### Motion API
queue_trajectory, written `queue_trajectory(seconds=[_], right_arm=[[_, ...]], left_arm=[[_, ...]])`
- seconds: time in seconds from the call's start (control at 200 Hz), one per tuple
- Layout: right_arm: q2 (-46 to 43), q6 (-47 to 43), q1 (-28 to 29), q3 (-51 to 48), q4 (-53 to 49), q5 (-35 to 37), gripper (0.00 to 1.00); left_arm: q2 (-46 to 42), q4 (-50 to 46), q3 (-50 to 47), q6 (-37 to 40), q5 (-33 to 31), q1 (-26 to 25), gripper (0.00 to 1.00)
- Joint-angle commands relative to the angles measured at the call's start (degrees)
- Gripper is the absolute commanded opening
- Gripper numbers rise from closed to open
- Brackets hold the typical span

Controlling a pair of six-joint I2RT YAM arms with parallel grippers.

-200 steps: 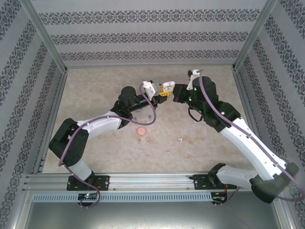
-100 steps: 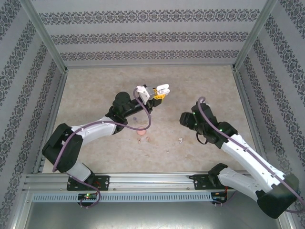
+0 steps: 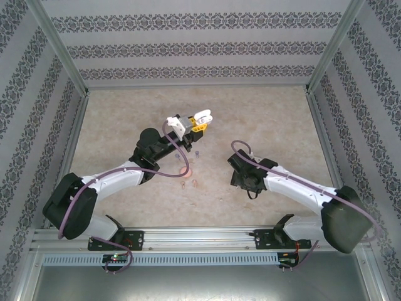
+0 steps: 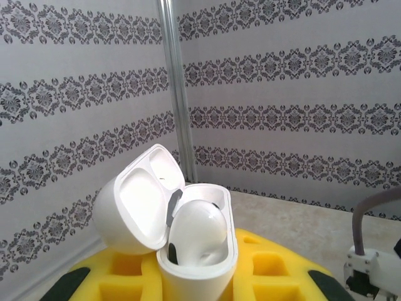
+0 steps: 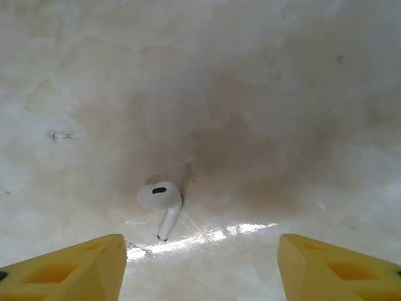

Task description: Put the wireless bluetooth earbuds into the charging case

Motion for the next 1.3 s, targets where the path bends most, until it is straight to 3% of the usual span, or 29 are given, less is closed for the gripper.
queue_trajectory(seconds=[0.0, 0.55, 1.294], right_arm=[[4.42, 1.75, 1.0, 4.07, -1.11, 1.74, 0.64], [16.3, -1.25, 0.03, 7.52, 2.18, 0.49, 0.57], [18.23, -2.13, -1.6, 5.75, 4.87, -0.43, 0.44]], left_arm=[[-2.21, 4.62, -0.58, -0.96, -1.03, 1.1, 0.0], [-3.45, 5.06, -1.39, -1.0, -0.84, 2.03, 0.0], [-1.66, 5.2, -0.66, -1.0, -0.58, 2.29, 0.0]])
